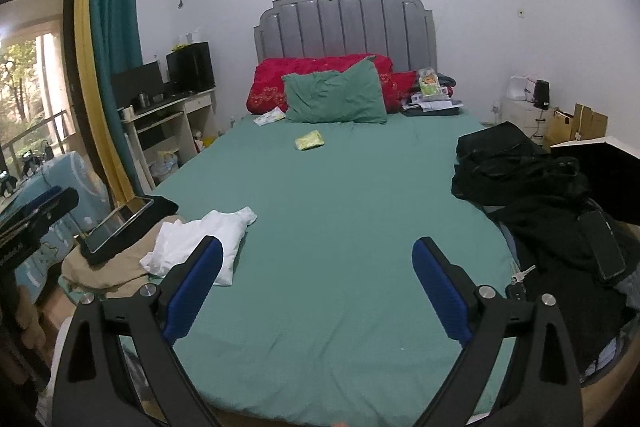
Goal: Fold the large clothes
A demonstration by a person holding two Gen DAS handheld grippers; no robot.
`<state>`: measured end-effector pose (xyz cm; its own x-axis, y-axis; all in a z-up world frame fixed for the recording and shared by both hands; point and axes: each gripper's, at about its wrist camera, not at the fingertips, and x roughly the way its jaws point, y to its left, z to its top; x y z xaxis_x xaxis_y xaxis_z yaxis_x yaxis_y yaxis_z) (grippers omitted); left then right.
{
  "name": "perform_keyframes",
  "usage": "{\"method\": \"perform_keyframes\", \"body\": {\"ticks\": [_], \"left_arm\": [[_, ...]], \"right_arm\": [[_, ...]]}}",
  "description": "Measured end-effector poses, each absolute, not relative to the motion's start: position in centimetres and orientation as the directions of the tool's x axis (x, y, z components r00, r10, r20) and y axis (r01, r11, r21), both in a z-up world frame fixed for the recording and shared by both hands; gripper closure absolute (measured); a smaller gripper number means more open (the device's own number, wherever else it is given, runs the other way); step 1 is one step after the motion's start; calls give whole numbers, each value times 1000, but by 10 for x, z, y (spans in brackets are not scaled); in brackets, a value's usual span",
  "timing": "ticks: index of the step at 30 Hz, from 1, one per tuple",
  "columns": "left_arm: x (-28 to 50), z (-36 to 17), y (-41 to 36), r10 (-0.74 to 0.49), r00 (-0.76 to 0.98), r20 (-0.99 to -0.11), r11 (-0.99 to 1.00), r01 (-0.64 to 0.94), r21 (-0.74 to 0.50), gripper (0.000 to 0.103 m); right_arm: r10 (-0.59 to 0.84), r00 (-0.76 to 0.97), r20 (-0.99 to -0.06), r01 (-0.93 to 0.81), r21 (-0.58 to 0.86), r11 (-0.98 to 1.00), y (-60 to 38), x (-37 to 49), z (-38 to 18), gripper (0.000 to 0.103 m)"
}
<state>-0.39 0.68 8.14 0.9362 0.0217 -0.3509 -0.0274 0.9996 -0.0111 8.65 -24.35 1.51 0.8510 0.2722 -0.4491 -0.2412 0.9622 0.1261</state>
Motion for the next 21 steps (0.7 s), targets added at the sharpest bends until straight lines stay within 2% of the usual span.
{"method": "perform_keyframes", "body": {"ticks": [2,6,21], "left_arm": [[3,72,13,54,928,-369,998,-56,5,38],[14,57,34,12,920,-391,997,-42,-69,38],[43,20,75,5,893,-450,987,-76,-139,38]], "right_arm": [[263,851,-455,-234,120,965,-236,93,8,8],[268,838,-476,-254,93,963,-222,102,-2,7],[296,794,-531,-310,66,948,-179,132,-31,5]]}}
